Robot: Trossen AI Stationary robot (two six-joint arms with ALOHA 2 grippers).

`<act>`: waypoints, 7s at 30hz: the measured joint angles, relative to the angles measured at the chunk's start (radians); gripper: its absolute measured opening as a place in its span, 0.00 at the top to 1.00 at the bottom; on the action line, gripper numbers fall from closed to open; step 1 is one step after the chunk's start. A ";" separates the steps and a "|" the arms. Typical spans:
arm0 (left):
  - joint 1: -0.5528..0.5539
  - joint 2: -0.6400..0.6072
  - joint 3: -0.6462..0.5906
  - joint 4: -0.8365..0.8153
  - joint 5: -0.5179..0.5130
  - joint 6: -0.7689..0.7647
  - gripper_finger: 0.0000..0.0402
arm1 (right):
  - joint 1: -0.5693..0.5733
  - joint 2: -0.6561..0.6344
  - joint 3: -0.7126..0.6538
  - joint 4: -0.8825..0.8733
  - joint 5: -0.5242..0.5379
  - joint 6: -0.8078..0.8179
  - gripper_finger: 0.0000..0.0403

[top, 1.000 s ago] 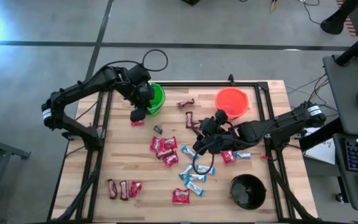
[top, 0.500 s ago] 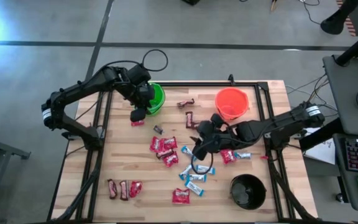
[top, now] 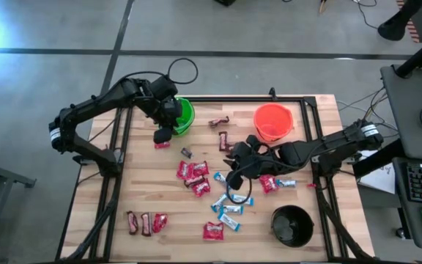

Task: Sort candy
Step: Put the red candy into the orange bucket

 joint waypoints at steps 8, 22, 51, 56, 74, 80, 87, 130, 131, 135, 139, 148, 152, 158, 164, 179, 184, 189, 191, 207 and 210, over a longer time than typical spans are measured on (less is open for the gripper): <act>0.000 0.000 0.000 -0.006 0.000 0.005 0.63 | -0.003 0.030 0.000 0.053 -0.049 -0.056 0.94; -0.023 -0.015 0.000 -0.051 0.002 0.039 0.66 | -0.010 0.077 0.000 0.095 -0.172 -0.252 0.96; -0.048 -0.021 0.000 -0.051 0.033 -0.130 0.94 | -0.021 0.076 0.000 0.122 -0.175 -0.341 0.96; -0.048 -0.023 0.000 -0.056 0.033 -0.117 0.90 | -0.033 0.078 0.000 0.121 -0.222 -0.339 0.94; -0.061 -0.048 0.000 -0.171 0.087 0.017 0.85 | -0.074 0.203 0.000 0.279 -0.348 -0.338 0.51; -0.061 -0.061 0.000 -0.175 0.087 0.032 0.85 | -0.073 0.304 -0.002 0.326 -0.365 -0.362 0.51; -0.060 -0.063 0.000 -0.172 0.087 0.049 0.85 | -0.073 0.394 -0.001 0.363 -0.392 -0.366 0.51; -0.060 -0.063 0.000 -0.161 0.086 0.023 0.85 | -0.079 0.483 -0.029 0.409 -0.416 -0.349 0.51; -0.060 -0.063 0.000 -0.160 0.086 0.023 0.85 | -0.080 0.485 -0.030 0.409 -0.416 -0.349 0.51; -0.060 -0.063 0.000 -0.159 0.086 0.023 0.85 | -0.081 0.508 -0.031 0.415 -0.429 -0.335 0.51; -0.060 -0.063 0.000 -0.154 0.086 0.023 0.85 | -0.080 0.524 -0.029 0.417 -0.434 -0.336 0.52; -0.060 -0.063 0.000 -0.154 0.086 0.023 0.85 | -0.090 0.524 -0.026 0.424 -0.434 -0.341 0.52; -0.060 -0.063 0.000 -0.153 0.086 0.023 0.85 | -0.093 0.533 -0.024 0.453 -0.443 -0.341 0.52; -0.060 -0.063 0.000 -0.149 0.086 0.021 0.85 | -0.098 0.577 0.004 0.459 -0.462 -0.341 0.52; -0.060 -0.063 0.000 -0.148 0.086 0.020 0.85 | -0.104 0.578 0.008 0.443 -0.463 -0.339 0.52; -0.060 -0.063 0.000 -0.148 0.086 0.024 0.85 | -0.129 0.607 0.013 0.425 -0.553 -0.224 0.72; -0.060 -0.063 0.000 -0.148 0.086 0.025 0.85 | -0.132 0.607 0.013 0.425 -0.589 -0.172 0.92; -0.060 -0.063 0.000 -0.148 0.086 0.027 0.85 | -0.134 0.595 0.013 0.416 -0.628 -0.149 0.97; -0.060 -0.063 0.000 -0.148 0.085 0.027 0.85 | -0.132 0.586 0.019 0.407 -0.632 -0.148 0.98; -0.060 -0.063 0.000 -0.149 0.086 0.027 0.85 | -0.132 0.552 0.172 0.155 -0.636 -0.184 0.98; -0.060 -0.063 0.000 -0.149 0.086 0.027 0.85 | -0.132 0.543 0.189 0.101 -0.596 -0.184 0.98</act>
